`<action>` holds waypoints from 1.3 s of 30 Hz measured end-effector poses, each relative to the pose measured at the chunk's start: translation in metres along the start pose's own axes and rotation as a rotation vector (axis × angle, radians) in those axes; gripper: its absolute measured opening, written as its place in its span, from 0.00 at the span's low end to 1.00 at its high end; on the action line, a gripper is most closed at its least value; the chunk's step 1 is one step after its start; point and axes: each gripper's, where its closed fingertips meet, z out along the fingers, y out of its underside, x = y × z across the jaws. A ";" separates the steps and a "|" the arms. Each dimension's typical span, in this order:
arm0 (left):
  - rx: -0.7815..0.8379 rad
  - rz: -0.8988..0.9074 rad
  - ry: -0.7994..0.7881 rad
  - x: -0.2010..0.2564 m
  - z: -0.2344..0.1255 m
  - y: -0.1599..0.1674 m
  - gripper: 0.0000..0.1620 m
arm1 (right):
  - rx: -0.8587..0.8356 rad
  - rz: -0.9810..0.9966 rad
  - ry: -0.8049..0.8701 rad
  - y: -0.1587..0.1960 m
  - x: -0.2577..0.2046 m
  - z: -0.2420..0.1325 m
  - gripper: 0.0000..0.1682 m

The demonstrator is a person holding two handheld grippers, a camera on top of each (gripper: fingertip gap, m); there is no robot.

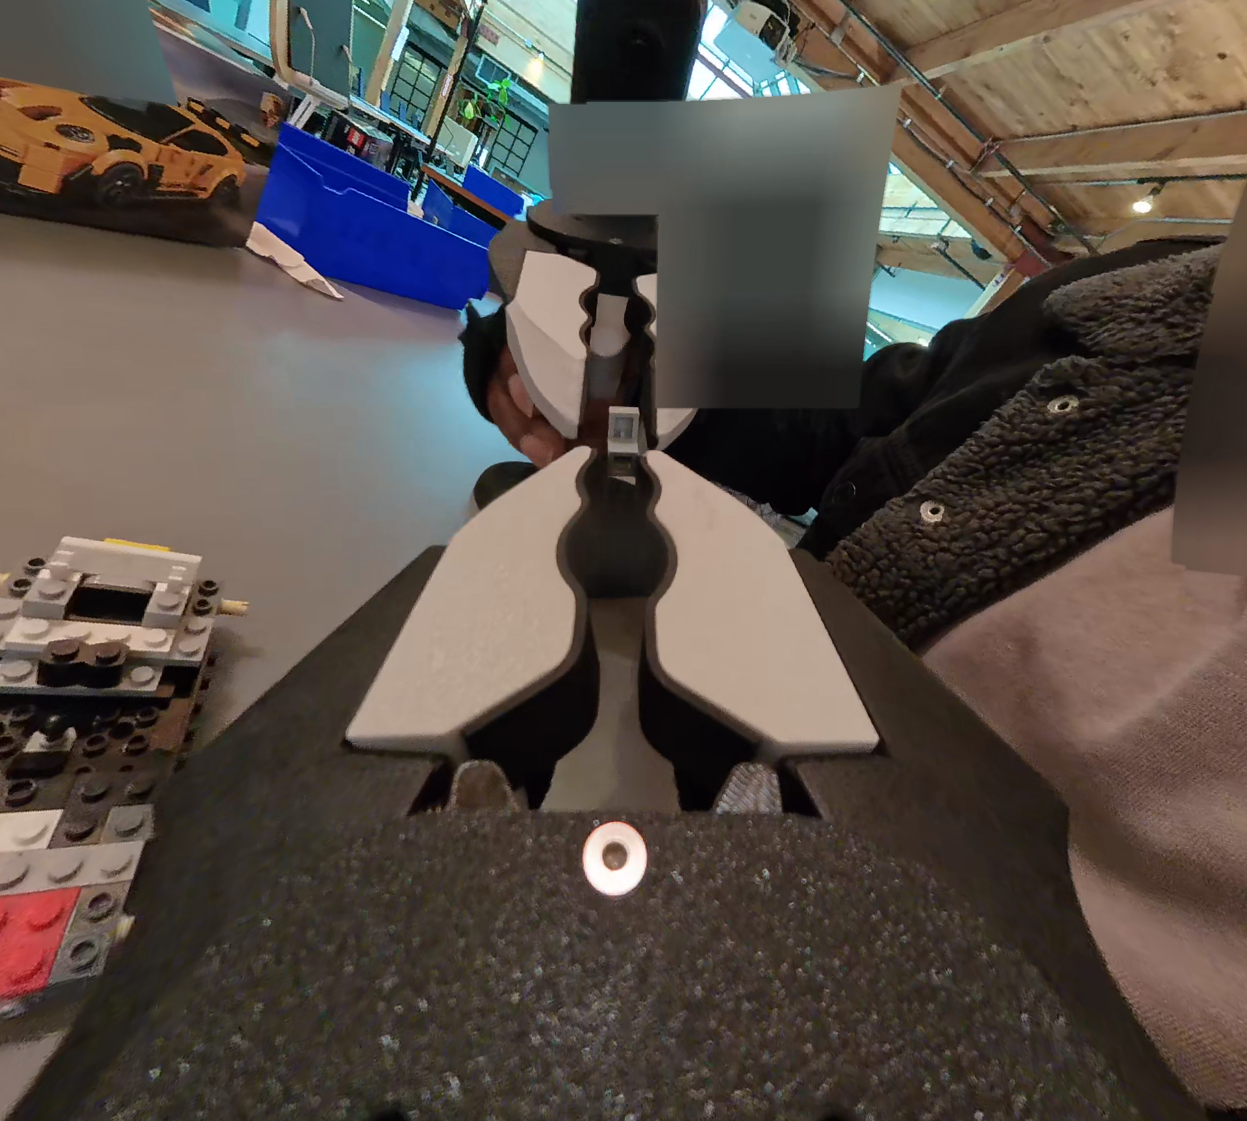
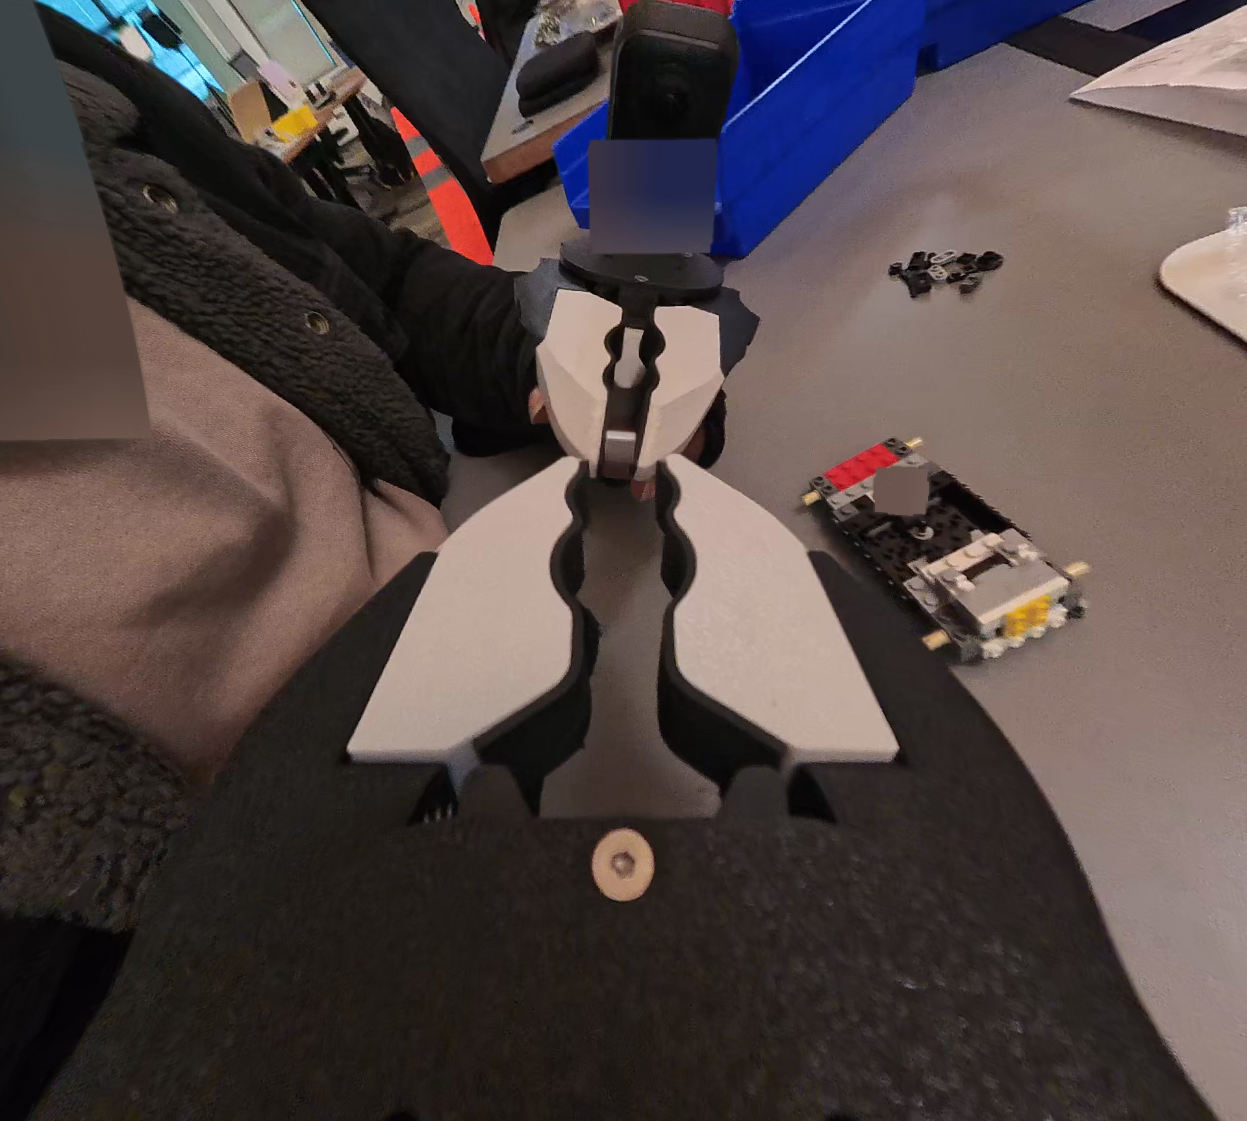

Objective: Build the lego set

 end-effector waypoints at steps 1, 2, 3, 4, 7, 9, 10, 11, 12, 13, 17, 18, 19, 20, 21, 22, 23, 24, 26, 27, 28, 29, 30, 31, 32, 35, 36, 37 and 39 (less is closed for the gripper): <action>-0.005 0.007 0.001 0.001 0.001 0.001 0.05 | 0.003 0.007 -0.009 0.001 -0.001 0.002 0.10; -0.009 0.013 -0.002 0.001 0.001 0.002 0.05 | 0.006 0.012 -0.024 0.002 -0.002 0.004 0.10; -0.005 0.016 -0.006 0.001 0.001 0.001 0.05 | 0.017 0.018 -0.032 0.001 -0.002 0.005 0.09; -0.005 0.018 -0.012 0.000 0.000 0.001 0.05 | 0.022 0.022 -0.032 0.001 -0.002 0.005 0.08; -0.022 0.033 -0.010 0.001 0.001 0.002 0.05 | 0.035 0.021 -0.046 0.001 -0.003 0.004 0.04; -0.035 0.039 -0.006 0.002 0.002 0.004 0.05 | 0.030 0.017 -0.058 0.002 -0.005 0.004 0.04; -0.040 0.041 -0.013 0.002 0.002 0.005 0.05 | 0.023 0.007 -0.049 0.003 -0.004 0.004 0.04; -0.042 0.044 -0.020 0.001 0.002 0.005 0.05 | 0.017 -0.002 -0.038 0.004 -0.003 0.004 0.04; -0.042 0.042 -0.021 0.000 0.002 0.005 0.05 | 0.015 -0.006 -0.035 0.004 -0.003 0.004 0.04; -0.043 0.039 -0.019 0.001 0.002 0.005 0.05 | 0.017 -0.007 -0.036 0.004 -0.003 0.003 0.04; -0.065 0.042 -0.013 0.000 0.001 0.006 0.05 | 0.040 0.013 -0.050 0.005 -0.003 0.001 0.04; -0.083 0.046 -0.016 -0.001 0.000 0.008 0.06 | 0.046 0.015 -0.046 0.006 -0.002 -0.001 0.04; -0.119 0.059 -0.026 -0.003 0.000 0.012 0.06 | 0.051 0.016 -0.039 0.007 -0.001 -0.003 0.04; -0.175 0.081 -0.035 -0.004 -0.001 0.019 0.06 | 0.061 0.017 -0.029 0.008 0.000 -0.007 0.04; -0.250 0.103 -0.031 -0.003 -0.001 0.029 0.06 | 0.072 0.018 -0.009 0.008 0.002 -0.012 0.04; -0.327 0.129 -0.018 0.001 0.000 0.040 0.06 | 0.082 0.020 0.019 0.010 0.005 -0.017 0.04; -0.398 0.160 0.004 0.007 0.002 0.051 0.06 | 0.089 0.022 0.050 0.012 0.008 -0.023 0.04; -0.470 0.186 0.034 0.015 0.004 0.064 0.07 | 0.098 0.027 0.077 0.014 0.010 -0.029 0.04; -0.613 0.223 0.108 0.031 0.010 0.092 0.08 | 0.111 0.036 0.131 0.021 0.011 -0.039 0.04; -0.677 0.240 0.148 0.040 0.013 0.106 0.08 | 0.114 0.042 0.153 0.025 0.012 -0.044 0.04; -0.735 0.262 0.180 0.046 0.015 0.119 0.08 | 0.119 0.050 0.172 0.029 0.011 -0.049 0.04; -0.789 0.284 0.207 0.052 0.017 0.131 0.08 | 0.125 0.058 0.186 0.033 0.011 -0.053 0.04; -0.842 0.295 0.223 0.057 0.018 0.142 0.08 | 0.127 0.066 0.200 0.036 0.010 -0.057 0.04; -0.893 0.294 0.225 0.060 0.019 0.152 0.07 | 0.126 0.072 0.218 0.041 0.010 -0.061 0.04; -0.934 0.278 0.228 0.064 0.020 0.160 0.07 | 0.122 0.077 0.233 0.045 0.009 -0.065 0.04; -0.995 0.276 0.216 0.073 0.024 0.174 0.08 | 0.131 0.080 0.254 0.053 0.001 -0.073 0.04; -1.004 0.294 0.211 0.075 0.025 0.177 0.07 | 0.136 0.079 0.258 0.056 -0.001 -0.076 0.04; -1.014 0.321 0.197 0.075 0.026 0.180 0.07 | 0.142 0.079 0.260 0.058 -0.003 -0.078 0.04; -1.045 0.368 0.170 0.074 0.029 0.186 0.08 | 0.155 0.081 0.261 0.061 -0.006 -0.081 0.04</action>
